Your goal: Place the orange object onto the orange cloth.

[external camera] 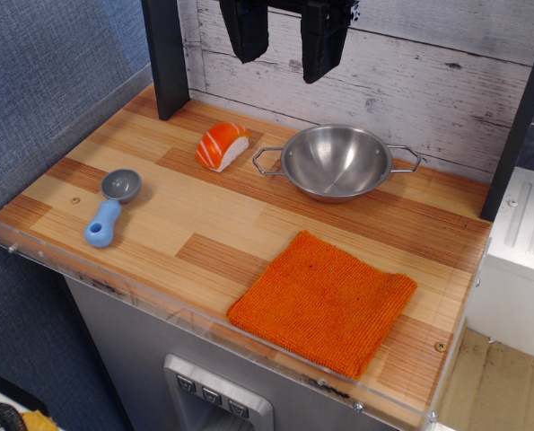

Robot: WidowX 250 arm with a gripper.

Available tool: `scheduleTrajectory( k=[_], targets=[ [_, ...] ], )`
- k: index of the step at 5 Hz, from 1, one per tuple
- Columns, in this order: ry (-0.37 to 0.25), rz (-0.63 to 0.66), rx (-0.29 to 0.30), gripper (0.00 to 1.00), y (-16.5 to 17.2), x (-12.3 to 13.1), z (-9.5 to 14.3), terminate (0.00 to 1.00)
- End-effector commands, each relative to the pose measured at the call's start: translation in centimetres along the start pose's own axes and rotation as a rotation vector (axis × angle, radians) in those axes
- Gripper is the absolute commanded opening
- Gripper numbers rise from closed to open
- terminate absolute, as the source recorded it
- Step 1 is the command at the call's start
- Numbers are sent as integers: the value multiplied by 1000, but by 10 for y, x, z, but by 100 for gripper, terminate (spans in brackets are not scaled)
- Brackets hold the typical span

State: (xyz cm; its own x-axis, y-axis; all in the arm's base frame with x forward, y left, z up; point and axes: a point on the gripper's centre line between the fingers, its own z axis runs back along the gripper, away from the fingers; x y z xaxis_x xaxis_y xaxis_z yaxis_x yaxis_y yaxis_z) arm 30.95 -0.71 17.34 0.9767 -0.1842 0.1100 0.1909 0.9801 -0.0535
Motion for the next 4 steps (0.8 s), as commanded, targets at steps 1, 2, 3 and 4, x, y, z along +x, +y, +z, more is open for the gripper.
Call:
scheduleTrajectory(
  k=[1,2,3,4],
  targets=[
    [0,0,0,100,0,0,0,0],
    [-35,-30,44,100,6,10,11,0],
    [-61,-34,34,100,11,15,16,0],
    [-95,-15,54,100,22,18,18,0]
  ],
)
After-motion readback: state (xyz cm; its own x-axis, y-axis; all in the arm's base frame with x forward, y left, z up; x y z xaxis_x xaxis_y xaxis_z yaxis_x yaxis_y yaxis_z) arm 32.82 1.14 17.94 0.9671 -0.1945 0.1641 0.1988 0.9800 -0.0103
